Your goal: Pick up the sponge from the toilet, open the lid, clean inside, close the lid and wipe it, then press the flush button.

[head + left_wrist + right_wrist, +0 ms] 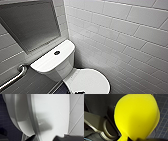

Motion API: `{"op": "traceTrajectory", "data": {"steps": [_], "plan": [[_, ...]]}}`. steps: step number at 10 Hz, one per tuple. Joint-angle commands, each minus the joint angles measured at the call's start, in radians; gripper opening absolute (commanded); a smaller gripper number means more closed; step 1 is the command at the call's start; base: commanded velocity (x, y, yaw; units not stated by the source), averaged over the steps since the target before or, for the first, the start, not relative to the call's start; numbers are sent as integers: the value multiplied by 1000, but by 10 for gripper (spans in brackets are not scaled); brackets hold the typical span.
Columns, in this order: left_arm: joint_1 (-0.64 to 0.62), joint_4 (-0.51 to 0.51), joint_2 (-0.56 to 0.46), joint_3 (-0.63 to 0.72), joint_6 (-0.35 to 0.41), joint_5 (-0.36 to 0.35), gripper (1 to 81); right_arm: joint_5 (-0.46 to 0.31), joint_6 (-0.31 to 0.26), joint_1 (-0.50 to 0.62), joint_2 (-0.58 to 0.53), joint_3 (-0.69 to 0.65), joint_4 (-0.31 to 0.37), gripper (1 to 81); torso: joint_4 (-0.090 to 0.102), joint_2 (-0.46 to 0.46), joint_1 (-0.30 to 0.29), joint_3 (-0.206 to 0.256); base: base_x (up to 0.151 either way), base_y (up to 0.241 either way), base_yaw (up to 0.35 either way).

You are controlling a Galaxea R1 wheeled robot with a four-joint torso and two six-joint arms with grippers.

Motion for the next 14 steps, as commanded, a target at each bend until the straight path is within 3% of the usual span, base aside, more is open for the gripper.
{"op": "traceTrajectory", "data": {"steps": [1,10,11,12,13,14], "plan": [[-150,45,-34,38,-10,-135,811,-81,-1,-23,-15,3,-4,10,0,0,0,0,0,0,0],[-164,49,-186,155,-132,-249,811,-80,-1,-23,-15,10,-5,10,0,0,0,0,0,0,0],[-164,49,-199,164,-142,-255,811,-81,-1,-25,-13,10,-5,10,0,0,0,69,0,0,0],[-167,49,-209,172,-143,-266,811,-81,-1,-25,-13,10,-7,10,0,0,0,96,0,0,0],[-169,49,-220,181,-153,-272,811,-81,-1,-23,-13,12,-7,10,0,0,0,18,0,0,0],[-169,49,-231,183,-166,-273,811,-81,-1,-23,-13,12,-5,10,0,0,0,40,0,0,0]]}}
